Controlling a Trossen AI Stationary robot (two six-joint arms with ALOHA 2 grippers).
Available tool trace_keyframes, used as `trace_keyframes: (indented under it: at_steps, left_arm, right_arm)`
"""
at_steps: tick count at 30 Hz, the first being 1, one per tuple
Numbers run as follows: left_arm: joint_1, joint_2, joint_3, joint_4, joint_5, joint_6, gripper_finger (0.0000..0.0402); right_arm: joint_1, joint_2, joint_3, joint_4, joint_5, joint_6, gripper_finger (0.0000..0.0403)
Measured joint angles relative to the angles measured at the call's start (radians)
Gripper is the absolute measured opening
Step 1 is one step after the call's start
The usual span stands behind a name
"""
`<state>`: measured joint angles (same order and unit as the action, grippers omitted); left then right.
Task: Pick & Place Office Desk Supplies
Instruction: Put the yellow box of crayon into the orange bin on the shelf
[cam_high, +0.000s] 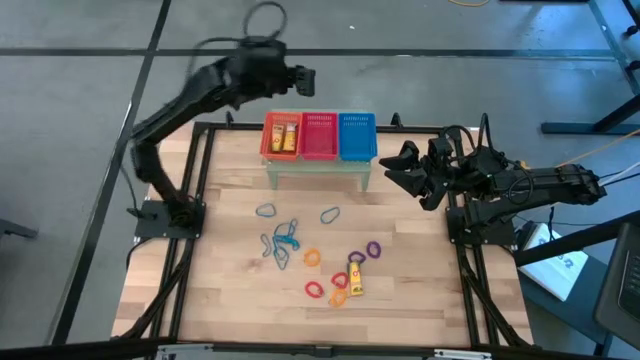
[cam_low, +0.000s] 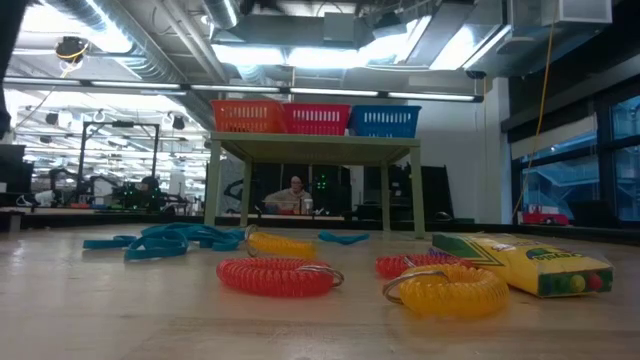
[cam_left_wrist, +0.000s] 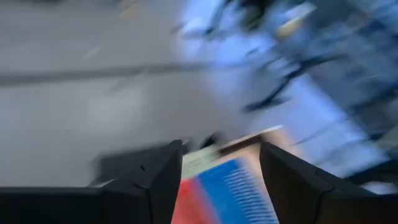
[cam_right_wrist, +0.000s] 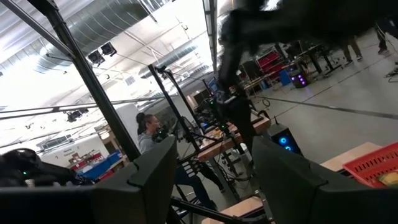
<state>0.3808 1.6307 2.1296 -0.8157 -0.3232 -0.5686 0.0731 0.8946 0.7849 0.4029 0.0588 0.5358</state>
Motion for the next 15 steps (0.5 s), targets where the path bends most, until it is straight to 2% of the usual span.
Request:
trace_keyframes:
  at_steps: [4, 7, 12, 15]
  left_arm:
    - [-0.144, -0.084, 0.000, 0.229, -0.006, 0.136, 0.0209]
    - [-0.298, -0.107, 0.002, 0.369, -0.017, 0.273, 0.0207]
    - [-0.575, -0.069, 0.001, 0.458, -0.183, 0.478, 0.0205]
    - [-0.697, -0.010, 0.000, 0.459, -0.305, 0.527, 0.0205]
  right_arm:
    - [0.000, 0.000, 0.000, 0.016, -0.044, 0.000, 0.0213]
    - [0.000, 0.000, 0.000, 0.052, -0.082, 0.003, 0.0213]
    - [0.001, 0.000, 0.000, 0.145, -0.101, 0.003, 0.0213]
    - [0.001, 0.000, 0.000, 0.152, -0.100, 0.003, 0.0213]
